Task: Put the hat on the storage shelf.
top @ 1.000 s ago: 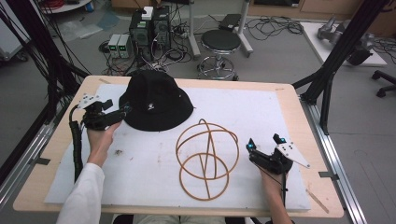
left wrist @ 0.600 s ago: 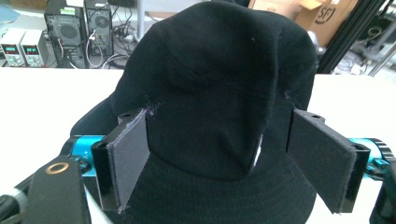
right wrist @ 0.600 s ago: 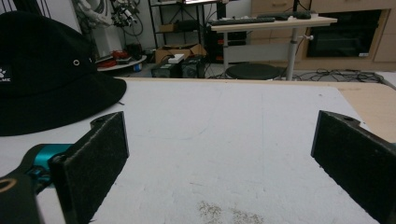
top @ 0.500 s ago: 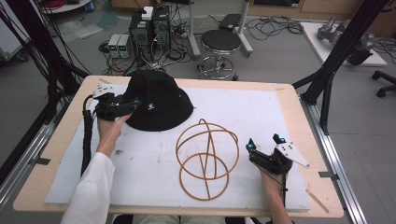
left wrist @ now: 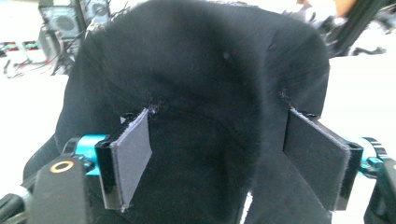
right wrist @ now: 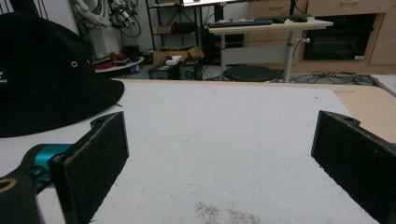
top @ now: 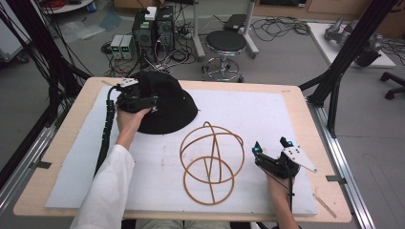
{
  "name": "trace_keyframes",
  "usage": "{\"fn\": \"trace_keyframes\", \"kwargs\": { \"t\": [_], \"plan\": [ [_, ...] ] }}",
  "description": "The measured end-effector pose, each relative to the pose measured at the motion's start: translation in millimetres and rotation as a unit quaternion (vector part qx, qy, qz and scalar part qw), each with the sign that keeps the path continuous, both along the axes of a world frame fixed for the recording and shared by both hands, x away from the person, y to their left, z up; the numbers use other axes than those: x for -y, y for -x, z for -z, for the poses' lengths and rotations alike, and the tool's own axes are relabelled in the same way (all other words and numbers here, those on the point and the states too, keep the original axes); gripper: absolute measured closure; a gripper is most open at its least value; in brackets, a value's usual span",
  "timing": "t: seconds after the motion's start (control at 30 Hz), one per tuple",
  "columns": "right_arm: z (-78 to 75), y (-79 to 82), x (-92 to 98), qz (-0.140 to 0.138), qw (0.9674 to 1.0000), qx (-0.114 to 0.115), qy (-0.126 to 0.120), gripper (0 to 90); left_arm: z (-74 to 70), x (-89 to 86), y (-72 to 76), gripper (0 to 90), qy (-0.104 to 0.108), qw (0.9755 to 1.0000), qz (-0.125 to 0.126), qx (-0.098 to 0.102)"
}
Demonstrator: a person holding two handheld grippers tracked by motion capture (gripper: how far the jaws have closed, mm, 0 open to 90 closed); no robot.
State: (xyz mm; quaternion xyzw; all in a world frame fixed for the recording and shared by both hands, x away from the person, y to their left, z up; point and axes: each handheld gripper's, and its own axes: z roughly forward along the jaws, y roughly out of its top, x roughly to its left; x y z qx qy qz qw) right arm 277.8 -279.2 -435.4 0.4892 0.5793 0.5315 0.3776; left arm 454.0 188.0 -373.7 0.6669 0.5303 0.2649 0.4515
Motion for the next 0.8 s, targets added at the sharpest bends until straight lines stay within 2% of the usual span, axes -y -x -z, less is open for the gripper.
{"fn": "trace_keyframes", "kwargs": {
  "t": [0.03, 0.1, 0.2, 0.3, 0.4, 0.43, 0.47, 0.53, 0.57, 0.63, 0.67, 0.7, 0.73, 0.8],
  "plan": [
    [-0.3, 0.5, -0.4, 0.0, 1.0, 0.001, 0.002, 3.1, 4.3, 2.5, -3.4, 25.4, -0.002, 0.9998, -0.012, -0.013],
    [-0.5, 1.0, -1.3, -0.003, 1.0, 0.003, 0.003, 3.1, 11.6, 6.7, -8.3, 26.3, 0.004, 0.9994, -0.021, -0.026],
    [-0.4, 1.0, -1.2, -0.004, 1.0, 0.002, 0.003, 3.1, 15.7, 10.0, -10.4, 28.1, 0.002, 0.9993, -0.021, -0.03],
    [-0.2, 0.8, -0.9, -0.003, 1.0, 0.0, 0.002, 3.1, 20.0, 12.5, -12.2, 33.6, -0.015, 0.9991, -0.03, -0.028],
    [-0.2, 0.7, -0.7, -0.003, 1.0, 0.002, 0.003, 3.1, 20.2, 12.8, -12.7, 37.2, -0.009, 0.9992, -0.033, -0.021],
    [-0.5, 1.3, -0.9, -0.005, 1.0, 0.004, -0.003, 3.1, 20.0, 13.4, -12.6, 45.1, -0.004, 0.9993, -0.033, -0.016],
    [-0.7, 1.5, -1.1, -0.005, 1.0, 0.006, -0.004, 3.1, 19.3, 15.7, -12.0, 48.8, -0.004, 0.9994, -0.034, -0.007],
    [-0.9, 1.9, -1.3, -0.006, 0.9999, 0.006, -0.005, 3.1, 19.4, 17.1, -11.6, 54.3, -0.01, 0.9994, -0.033, -0.004],
    [-1.0, 2.0, -1.4, -0.007, 0.9999, 0.013, -0.004, 3.1, 20.4, 20.2, -11.0, 57.2, -0.02, 0.9992, -0.034, 0.0],
    [-1.3, 2.5, -1.5, -0.008, 0.9998, 0.015, -0.005, 3.1, 20.8, 21.3, -10.7, 65.8, -0.022, 0.9992, -0.032, 0.0],
    [-1.3, 2.5, -1.5, -0.008, 0.9998, 0.015, -0.005, 3.1, 20.5, 22.1, -10.2, 65.8, -0.02, 0.9993, -0.03, -0.004],
    [-1.5, 2.8, -1.5, -0.008, 0.9998, 0.016, -0.006, 3.1, 20.0, 22.2, -10.0, 78.0, -0.016, 0.9994, -0.03, -0.008],
    [-1.6, 2.9, -1.6, -0.008, 0.9998, 0.016, -0.008, 3.2, 19.5, 22.4, -9.8, 82.2, -0.009, 0.9993, -0.034, -0.012],
    [-1.6, 3.3, -1.5, -0.007, 0.9998, 0.013, -0.01, 3.2, 20.0, 21.5, -10.3, 85.1, -0.003, 0.9992, -0.035, -0.018]
  ]
}}
